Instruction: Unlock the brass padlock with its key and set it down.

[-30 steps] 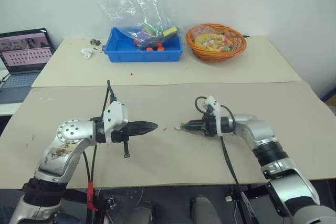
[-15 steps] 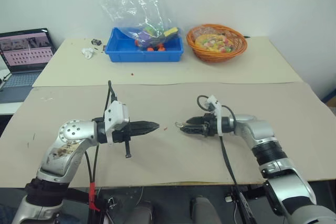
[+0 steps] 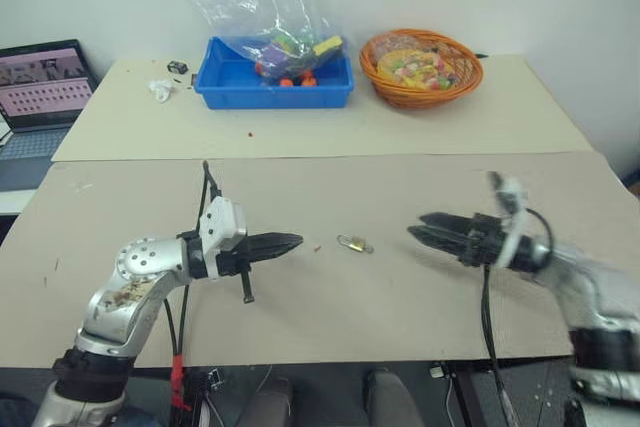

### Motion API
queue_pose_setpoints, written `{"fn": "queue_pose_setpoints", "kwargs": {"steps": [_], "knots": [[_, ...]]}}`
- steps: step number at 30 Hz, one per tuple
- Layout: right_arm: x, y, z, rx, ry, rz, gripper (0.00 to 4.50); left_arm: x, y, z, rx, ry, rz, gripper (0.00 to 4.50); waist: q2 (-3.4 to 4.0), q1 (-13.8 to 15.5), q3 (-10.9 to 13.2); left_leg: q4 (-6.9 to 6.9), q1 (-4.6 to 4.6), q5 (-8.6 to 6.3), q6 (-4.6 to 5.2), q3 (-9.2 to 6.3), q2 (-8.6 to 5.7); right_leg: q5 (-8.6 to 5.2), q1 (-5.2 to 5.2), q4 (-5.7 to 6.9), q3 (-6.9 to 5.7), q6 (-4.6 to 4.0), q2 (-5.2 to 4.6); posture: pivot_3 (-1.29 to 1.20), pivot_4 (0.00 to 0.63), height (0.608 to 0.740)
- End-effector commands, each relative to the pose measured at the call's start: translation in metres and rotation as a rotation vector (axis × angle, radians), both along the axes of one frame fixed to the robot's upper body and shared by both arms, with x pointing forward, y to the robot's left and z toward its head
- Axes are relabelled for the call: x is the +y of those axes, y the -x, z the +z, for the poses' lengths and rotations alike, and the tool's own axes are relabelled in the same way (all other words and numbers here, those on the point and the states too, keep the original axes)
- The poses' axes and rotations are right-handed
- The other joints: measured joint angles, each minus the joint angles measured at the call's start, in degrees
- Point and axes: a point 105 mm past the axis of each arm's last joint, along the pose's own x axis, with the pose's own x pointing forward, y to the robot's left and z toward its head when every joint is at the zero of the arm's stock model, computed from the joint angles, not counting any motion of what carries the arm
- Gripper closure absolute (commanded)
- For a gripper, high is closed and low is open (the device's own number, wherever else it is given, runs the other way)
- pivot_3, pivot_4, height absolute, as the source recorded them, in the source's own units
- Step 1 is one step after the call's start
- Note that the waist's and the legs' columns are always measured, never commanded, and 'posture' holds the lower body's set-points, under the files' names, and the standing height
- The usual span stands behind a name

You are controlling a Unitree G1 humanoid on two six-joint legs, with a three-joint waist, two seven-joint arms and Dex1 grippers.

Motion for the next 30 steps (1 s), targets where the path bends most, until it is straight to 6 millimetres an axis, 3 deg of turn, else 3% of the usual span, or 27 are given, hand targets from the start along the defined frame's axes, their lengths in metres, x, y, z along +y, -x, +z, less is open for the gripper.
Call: {"fn": "queue_pose_setpoints", "kwargs": {"steps": [1, 3, 9, 14, 18, 24, 30], "knots": [[-0.049, -0.034, -0.002, -0.040, 0.140, -0.568, 0.44, 0.007, -0.003, 0.001, -0.045, 0.038, 0.122, 4.50, -0.01, 0.1, 0.0, 0.00, 0.11, -0.09, 0.15, 0.07, 0.00, 0.04, 0.07, -0.11, 0.01, -0.05, 0.00, 0.00, 0.150, 0.740], [-0.061, -0.037, -0.004, -0.070, 0.207, -0.741, 0.44, 0.006, -0.002, -0.001, -0.043, 0.065, 0.168, 4.50, 0.02, 0.5, 0.0, -0.04, 0.33, -0.19, 0.32, 0.11, 0.03, 0.13, 0.21, -0.31, 0.02, -0.13, 0.05, 0.00, 0.150, 0.740], [-0.043, -0.034, -0.005, -0.100, 0.184, -0.817, 0.44, 0.000, 0.006, -0.001, -0.043, 0.117, 0.236, 4.50, 0.09, 0.6, 0.0, -0.21, 0.30, 0.06, -0.10, 0.16, 0.04, 0.19, 0.10, -0.24, 0.08, -0.15, 0.08, 0.00, 0.150, 0.740], [-0.033, -0.031, -0.018, -0.069, 0.210, -0.715, 0.44, -0.005, 0.009, -0.003, -0.048, 0.086, 0.215, 4.50, 0.10, 0.5, 0.1, -0.23, 0.35, 0.02, -0.03, 0.19, 0.08, 0.19, 0.17, -0.32, 0.08, -0.15, 0.13, 0.00, 0.150, 0.740], [-0.012, -0.020, -0.023, -0.056, 0.208, -0.524, 0.44, -0.003, 0.009, -0.005, -0.043, 0.056, 0.189, 4.50, 0.12, 0.4, 0.1, -0.24, 0.36, 0.00, 0.01, 0.24, 0.08, 0.19, 0.19, -0.39, 0.08, -0.15, 0.13, 0.00, 0.150, 0.740], [-0.005, -0.011, -0.025, -0.063, 0.210, -0.450, 0.44, -0.004, 0.005, -0.006, -0.043, 0.032, 0.174, 4.50, 0.11, 0.4, 0.1, -0.25, 0.43, -0.14, 0.26, 0.24, 0.10, 0.19, 0.24, -0.44, 0.08, -0.15, 0.15, 0.00, 0.150, 0.740], [0.024, 0.014, -0.026, -0.067, 0.180, -0.244, 0.44, -0.007, 0.004, -0.008, -0.038, 0.000, 0.134, 4.50, 0.11, 0.4, 0.1, -0.30, 0.48, -0.15, 0.28, 0.23, 0.11, 0.19, 0.30, -0.53, 0.07, -0.15, 0.15, 0.00, 0.150, 0.740]]}}
